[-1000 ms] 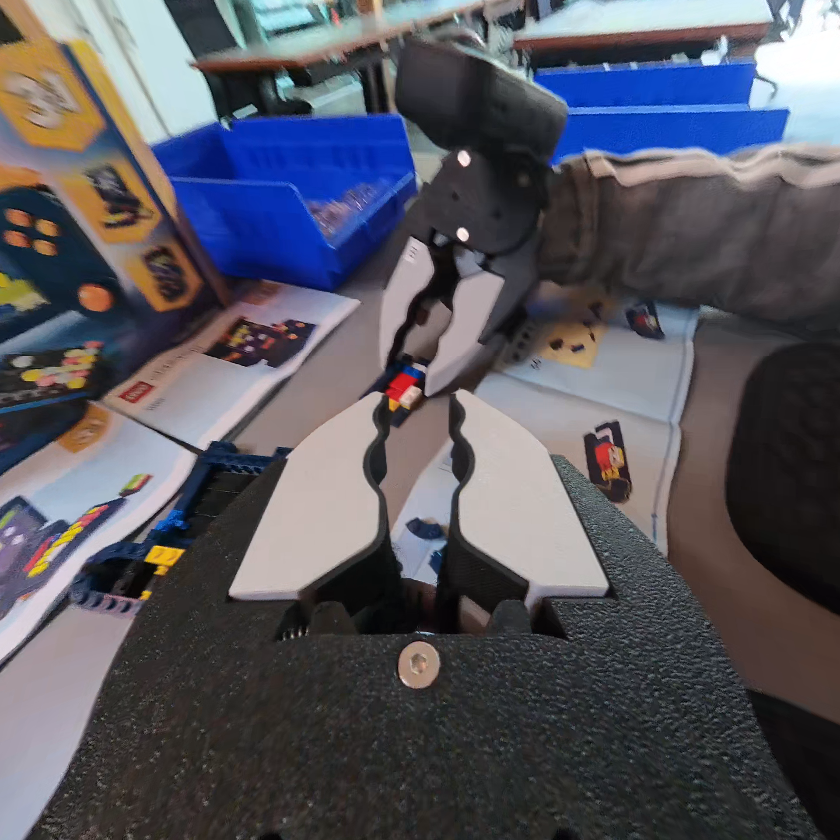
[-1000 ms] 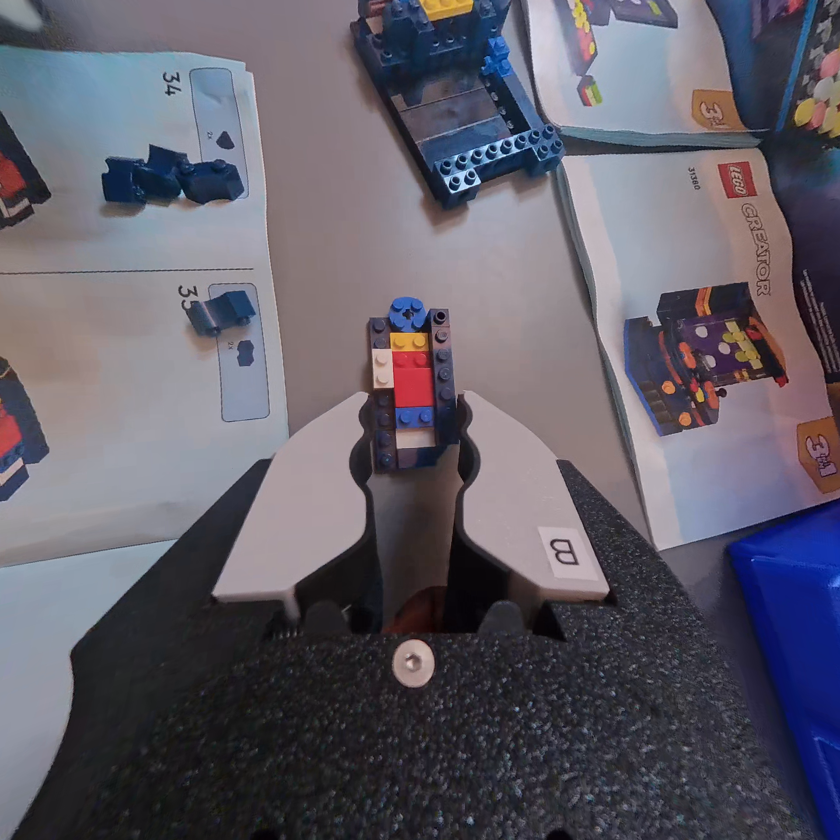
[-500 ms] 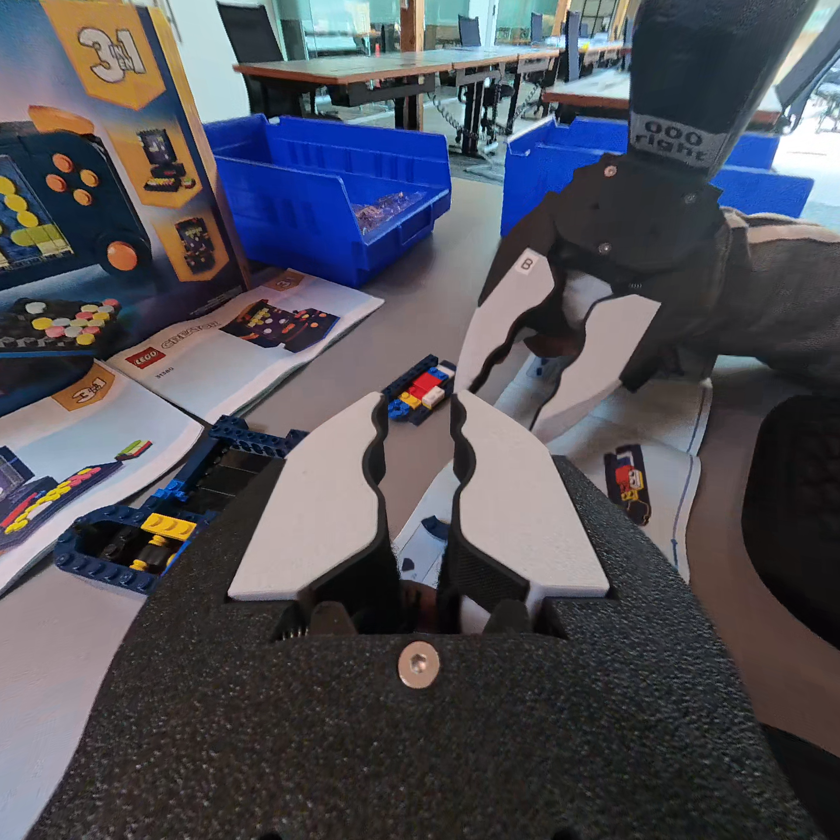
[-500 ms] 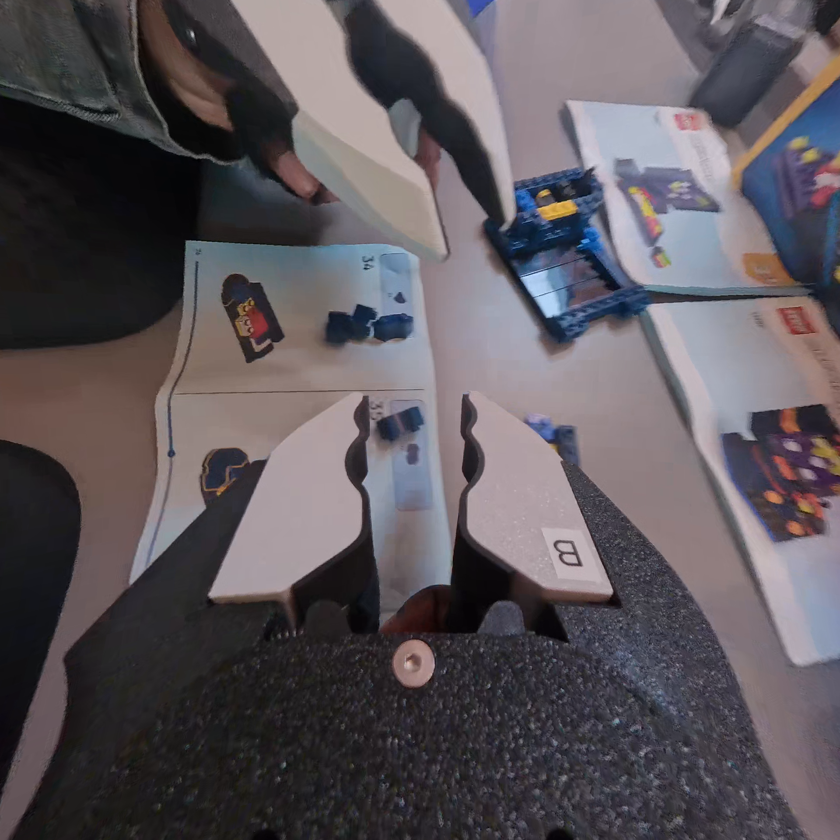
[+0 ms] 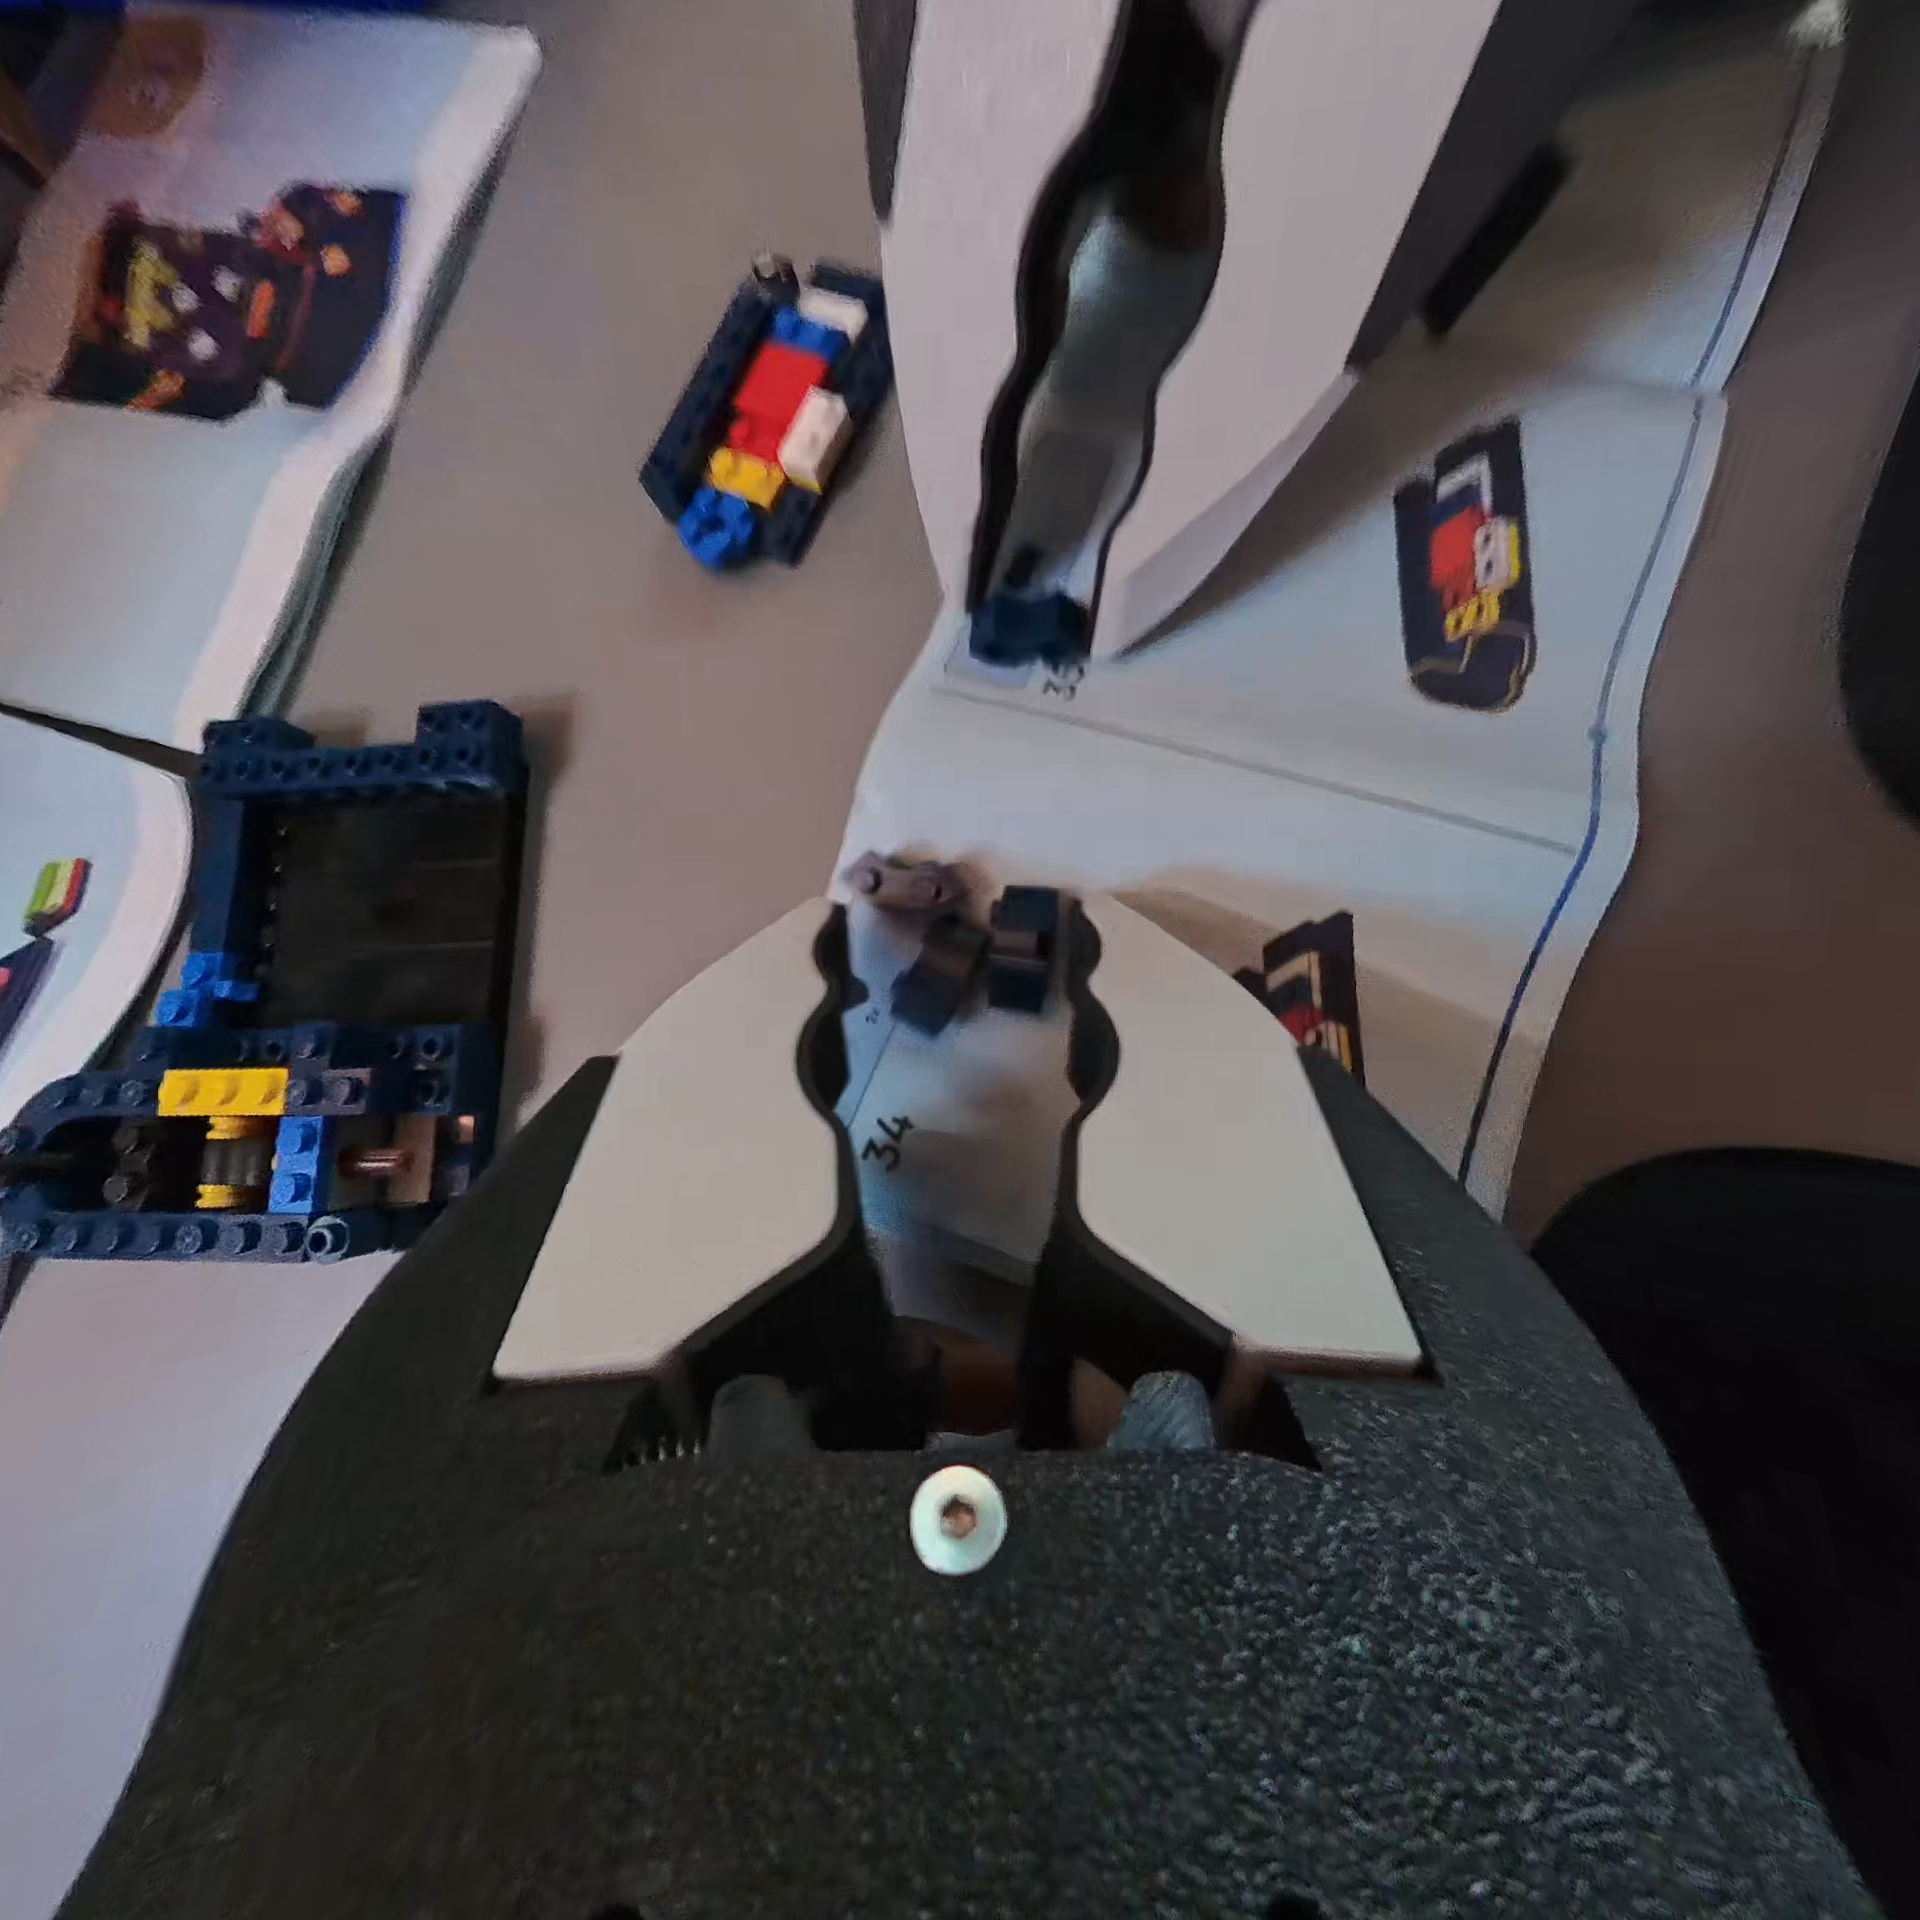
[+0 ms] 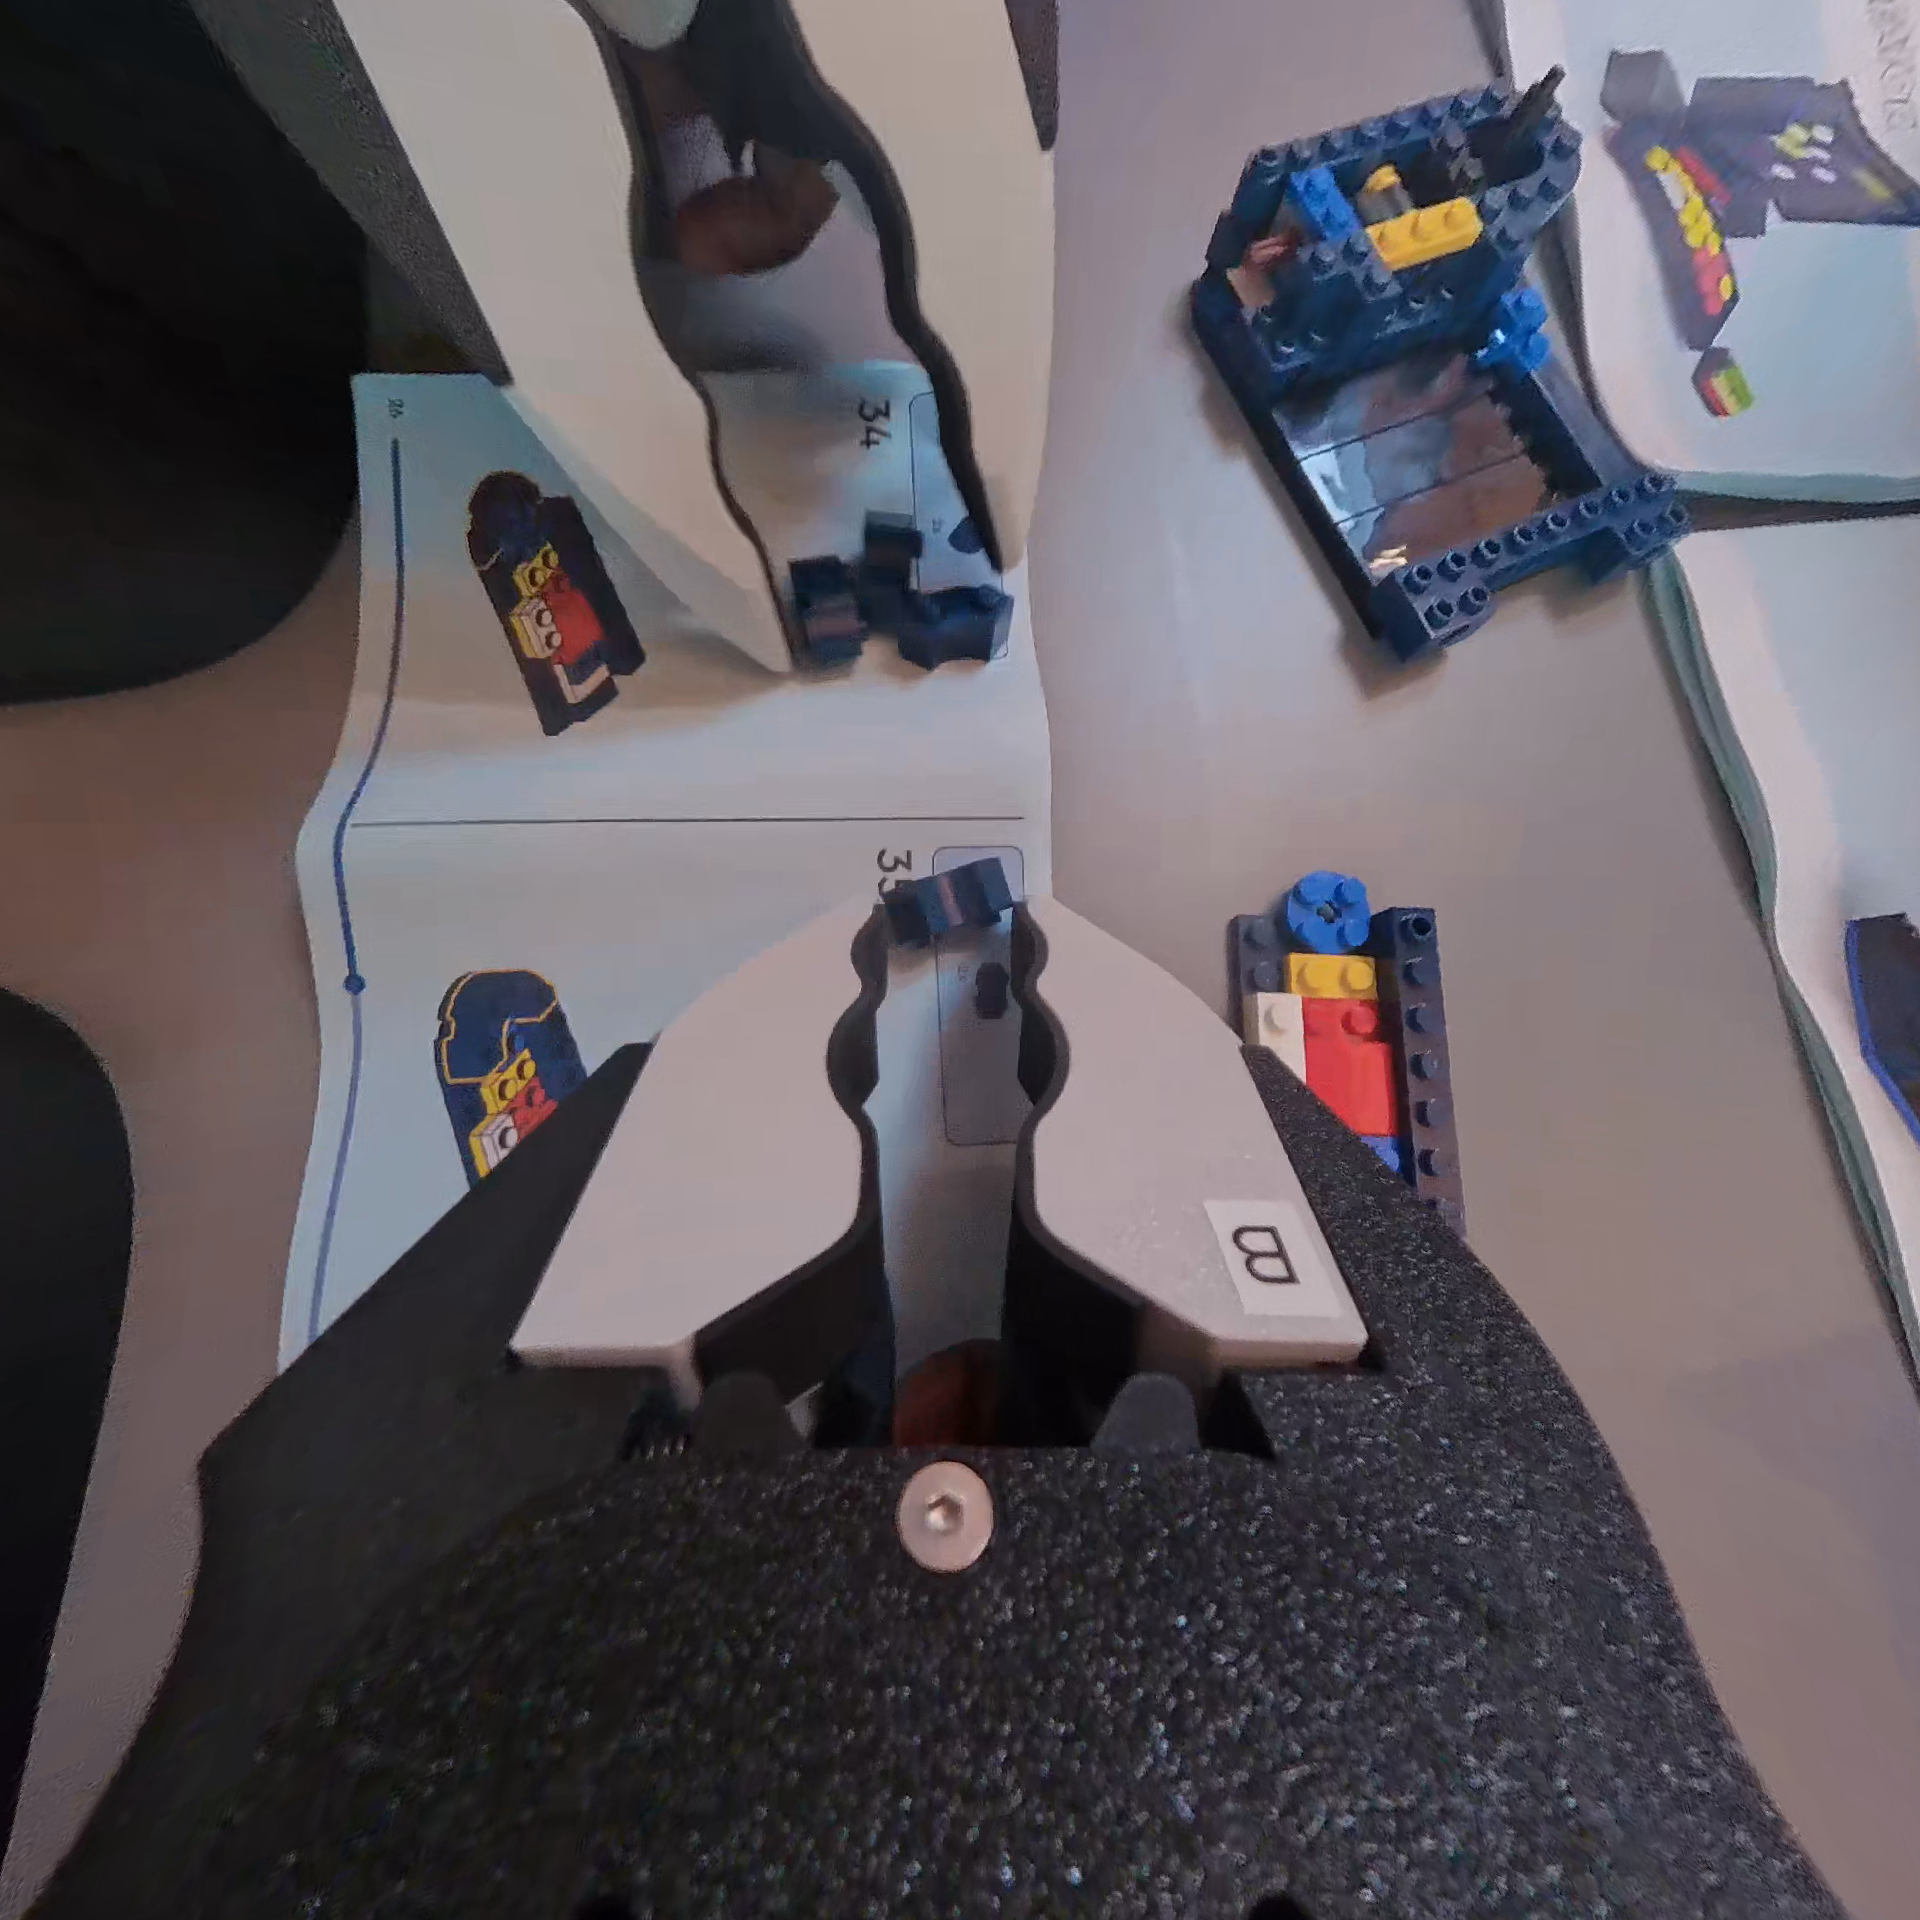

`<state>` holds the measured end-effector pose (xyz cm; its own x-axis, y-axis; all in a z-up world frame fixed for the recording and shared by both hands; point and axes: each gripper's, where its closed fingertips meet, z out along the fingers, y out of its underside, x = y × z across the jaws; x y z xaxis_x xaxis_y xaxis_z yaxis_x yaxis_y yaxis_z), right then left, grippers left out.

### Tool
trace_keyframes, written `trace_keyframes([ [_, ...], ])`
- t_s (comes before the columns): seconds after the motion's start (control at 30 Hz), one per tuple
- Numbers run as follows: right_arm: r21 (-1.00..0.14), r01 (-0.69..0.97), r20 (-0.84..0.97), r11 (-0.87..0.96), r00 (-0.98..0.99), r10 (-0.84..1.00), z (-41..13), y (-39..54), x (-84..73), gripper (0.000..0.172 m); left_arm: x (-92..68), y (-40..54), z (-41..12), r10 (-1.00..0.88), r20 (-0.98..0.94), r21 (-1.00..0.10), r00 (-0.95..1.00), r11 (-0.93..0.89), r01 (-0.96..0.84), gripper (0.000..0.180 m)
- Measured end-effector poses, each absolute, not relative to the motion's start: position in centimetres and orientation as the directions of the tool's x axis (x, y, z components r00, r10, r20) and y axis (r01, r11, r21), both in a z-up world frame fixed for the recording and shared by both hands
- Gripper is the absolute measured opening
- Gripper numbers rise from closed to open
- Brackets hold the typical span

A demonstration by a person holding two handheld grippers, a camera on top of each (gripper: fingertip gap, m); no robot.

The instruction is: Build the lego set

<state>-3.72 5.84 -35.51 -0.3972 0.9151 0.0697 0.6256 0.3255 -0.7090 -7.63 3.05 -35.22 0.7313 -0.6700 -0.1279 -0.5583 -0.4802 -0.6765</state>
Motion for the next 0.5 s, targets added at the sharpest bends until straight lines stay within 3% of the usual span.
trace_keyframes([
  [0.07, -0.716, 0.617, 0.090, 0.326, -0.381, 0.920, -35.5, 5.9, -4.2, 0.022, -8.2, 3.9, -34.8, -0.624, -0.170, -0.696, 0.762, -0.472, -0.542, 0.025],
  [0.17, -0.767, 0.574, 0.143, 0.288, -0.285, 0.948, -34.7, 6.6, -5.9, 0.021, -9.6, 5.1, -34.9, -0.526, -0.234, -0.702, 0.818, -0.491, -0.516, 0.019],
  [0.3, -0.813, 0.540, 0.179, 0.218, -0.124, 0.976, -33.8, 7.7, -8.0, 0.022, -11.1, 6.1, -34.8, -0.422, -0.298, -0.706, 0.856, -0.506, -0.495, 0.021],
  [0.4, -0.786, 0.573, 0.225, 0.232, -0.085, 0.971, -34.3, 8.1, -8.3, 0.044, -11.6, 6.4, -33.5, -0.376, -0.319, -0.733, 0.870, -0.484, -0.478, 0.029],
  [0.5, -0.811, 0.541, 0.202, 0.224, -0.100, 0.974, -33.6, 7.8, -8.1, 0.047, -12.2, 4.8, -32.4, -0.419, -0.358, -0.653, 0.834, -0.526, -0.545, 0.034],
])
